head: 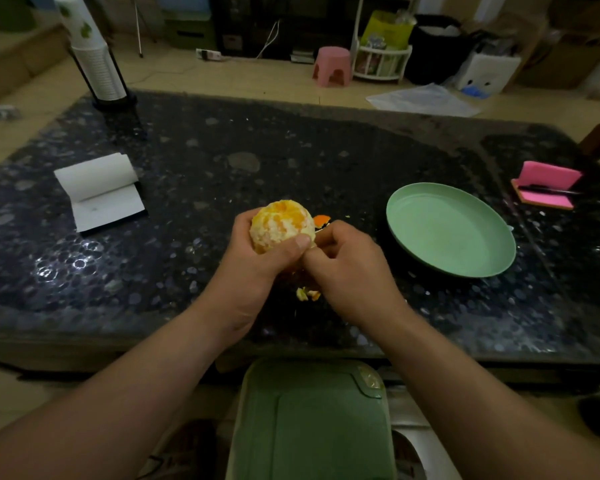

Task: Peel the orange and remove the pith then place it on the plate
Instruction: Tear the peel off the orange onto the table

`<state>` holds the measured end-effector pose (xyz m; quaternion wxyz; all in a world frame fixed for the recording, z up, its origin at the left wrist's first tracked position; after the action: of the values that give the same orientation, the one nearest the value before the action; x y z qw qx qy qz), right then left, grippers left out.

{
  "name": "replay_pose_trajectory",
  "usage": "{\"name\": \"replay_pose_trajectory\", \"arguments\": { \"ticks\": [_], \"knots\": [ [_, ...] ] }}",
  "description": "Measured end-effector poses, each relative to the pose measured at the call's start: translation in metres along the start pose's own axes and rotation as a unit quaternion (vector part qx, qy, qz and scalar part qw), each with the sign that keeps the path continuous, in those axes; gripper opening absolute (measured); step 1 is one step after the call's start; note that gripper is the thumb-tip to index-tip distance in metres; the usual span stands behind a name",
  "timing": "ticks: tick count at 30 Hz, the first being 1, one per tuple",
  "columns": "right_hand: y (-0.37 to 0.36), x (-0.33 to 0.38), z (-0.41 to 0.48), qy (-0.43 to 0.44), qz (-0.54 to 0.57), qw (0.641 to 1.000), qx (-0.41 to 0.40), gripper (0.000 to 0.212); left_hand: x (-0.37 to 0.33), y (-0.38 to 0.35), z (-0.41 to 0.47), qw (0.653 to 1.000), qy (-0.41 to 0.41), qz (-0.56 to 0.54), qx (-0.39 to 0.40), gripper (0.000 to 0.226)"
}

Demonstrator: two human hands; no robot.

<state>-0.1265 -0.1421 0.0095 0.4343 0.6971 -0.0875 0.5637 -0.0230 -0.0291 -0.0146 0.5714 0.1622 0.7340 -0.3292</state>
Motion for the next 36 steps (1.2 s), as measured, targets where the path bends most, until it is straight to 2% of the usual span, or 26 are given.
{"name": "replay_pose_trajectory", "arguments": {
  "ticks": [5,8,11,13,17,20,25,30,36],
  "knots": [
    [-0.003,0.001,-0.003,0.01,-0.02,0.999,-0.037,0.013,0.004,-0.001,-0.002,1.0,0.0,-0.009,-0.008,0.072],
    [-0.008,-0.004,-0.005,-0.018,0.037,0.998,-0.037,0.01,0.004,0.0,-0.002,1.0,-0.003,-0.008,-0.016,0.069],
    [-0.014,-0.006,-0.008,-0.087,0.153,0.984,0.019,0.012,0.004,0.002,-0.001,1.0,-0.002,-0.002,-0.027,0.071],
    [-0.017,-0.004,-0.01,-0.109,0.186,0.974,0.066,0.02,0.004,0.003,-0.001,0.999,-0.004,0.015,-0.029,0.073],
    [-0.014,-0.002,-0.009,-0.086,0.137,0.986,0.046,0.019,0.001,0.002,-0.003,0.998,-0.02,0.063,-0.018,0.072],
    [-0.012,-0.002,-0.01,-0.079,0.143,0.986,0.031,0.017,0.001,0.005,0.0,0.997,-0.02,0.067,-0.031,0.068],
    [-0.019,-0.002,-0.01,-0.117,0.208,0.968,0.076,0.026,-0.002,0.004,-0.003,0.998,-0.022,0.05,-0.038,0.067],
    [-0.017,-0.006,-0.009,-0.111,0.196,0.972,0.061,0.025,-0.001,0.002,-0.005,0.996,-0.033,0.075,-0.029,0.064],
    [-0.019,-0.01,-0.006,-0.118,0.187,0.971,0.086,0.026,0.004,0.005,-0.002,0.996,-0.028,0.076,-0.035,0.064]
  ]
}}
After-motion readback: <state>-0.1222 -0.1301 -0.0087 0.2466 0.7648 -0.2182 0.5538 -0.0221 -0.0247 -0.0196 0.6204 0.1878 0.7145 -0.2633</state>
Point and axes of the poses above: each hand's wrist, its own z-axis towards the middle knuckle, its own y-axis out of the back of the hand, x = y × z, the point moved 5 cm from there along z, towards the middle knuckle, and after that the axes turned 3 degrees about -x, right-handed, at the moved point
